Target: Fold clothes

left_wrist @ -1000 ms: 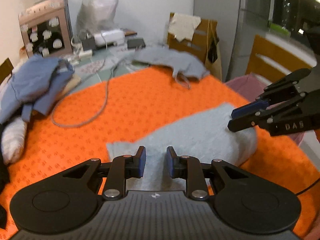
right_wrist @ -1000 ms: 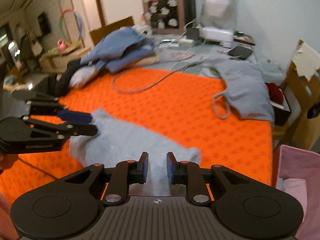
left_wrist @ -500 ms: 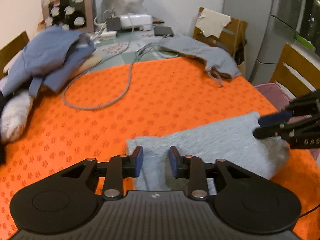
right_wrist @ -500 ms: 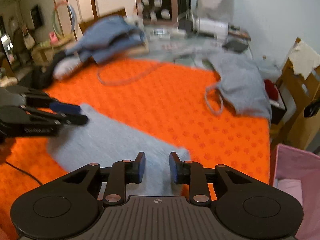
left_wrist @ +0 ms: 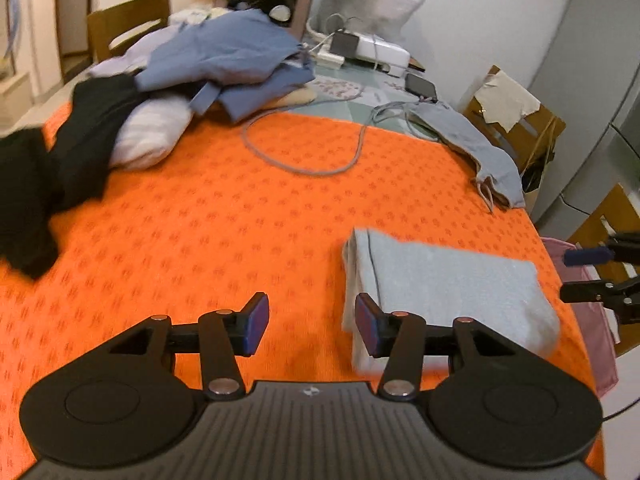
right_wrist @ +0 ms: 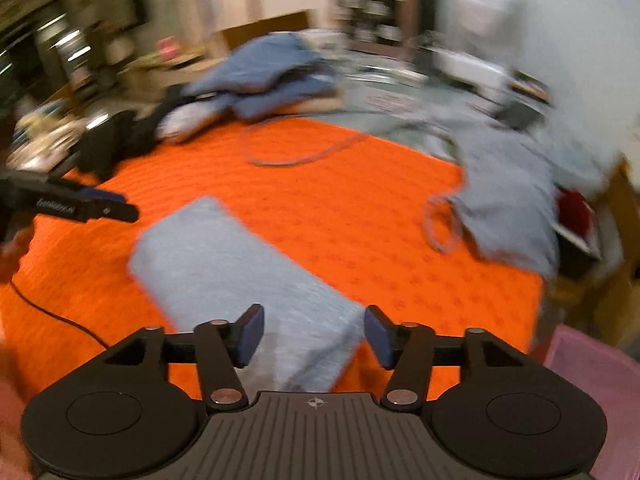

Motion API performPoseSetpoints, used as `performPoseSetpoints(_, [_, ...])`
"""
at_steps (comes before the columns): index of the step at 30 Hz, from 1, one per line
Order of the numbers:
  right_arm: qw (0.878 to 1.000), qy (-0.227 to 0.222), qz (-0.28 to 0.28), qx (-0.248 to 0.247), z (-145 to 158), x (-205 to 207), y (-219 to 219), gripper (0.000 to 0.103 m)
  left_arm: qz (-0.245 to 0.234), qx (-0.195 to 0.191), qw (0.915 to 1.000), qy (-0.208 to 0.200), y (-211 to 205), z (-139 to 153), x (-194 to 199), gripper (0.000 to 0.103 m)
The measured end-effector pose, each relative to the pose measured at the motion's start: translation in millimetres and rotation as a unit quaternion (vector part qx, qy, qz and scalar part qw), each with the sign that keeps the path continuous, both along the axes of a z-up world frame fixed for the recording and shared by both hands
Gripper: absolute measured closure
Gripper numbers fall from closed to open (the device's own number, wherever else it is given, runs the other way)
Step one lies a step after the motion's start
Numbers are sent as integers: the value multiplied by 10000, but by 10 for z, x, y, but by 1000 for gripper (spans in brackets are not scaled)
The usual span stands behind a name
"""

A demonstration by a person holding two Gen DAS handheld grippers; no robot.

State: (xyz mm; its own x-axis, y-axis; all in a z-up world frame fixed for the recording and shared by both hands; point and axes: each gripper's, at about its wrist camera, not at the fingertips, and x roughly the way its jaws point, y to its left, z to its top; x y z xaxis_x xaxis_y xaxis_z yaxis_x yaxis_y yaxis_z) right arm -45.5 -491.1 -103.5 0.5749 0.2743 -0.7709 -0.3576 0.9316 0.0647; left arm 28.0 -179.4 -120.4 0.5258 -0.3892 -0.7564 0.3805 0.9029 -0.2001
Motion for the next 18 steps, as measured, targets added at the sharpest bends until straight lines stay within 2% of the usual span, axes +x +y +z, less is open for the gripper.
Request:
performPoseSetpoints(3, [9975, 32, 680, -189, 28, 51, 124, 28, 154, -170, 9995, 208, 68, 60, -246, 49])
performPoseSetpoints(6, [9916, 78, 1260, -284, 30, 120, 216, 17, 200, -224, 9992, 245, -6, 76, -466, 48])
performPoseSetpoints(11, [9777, 199, 2082, -210, 3, 325, 243, 11, 545, -387, 9971, 354, -226, 40, -745, 46])
performPoseSetpoints(15, [9683, 435, 2449, 250, -38, 600, 95, 11, 1237, -731, 9879, 589, -418, -32, -916, 45])
performPoseSetpoints(18, [9644, 609, 2502, 609, -94, 818, -55, 11, 1785, -1048, 9759, 695, -586, -86, -1014, 44])
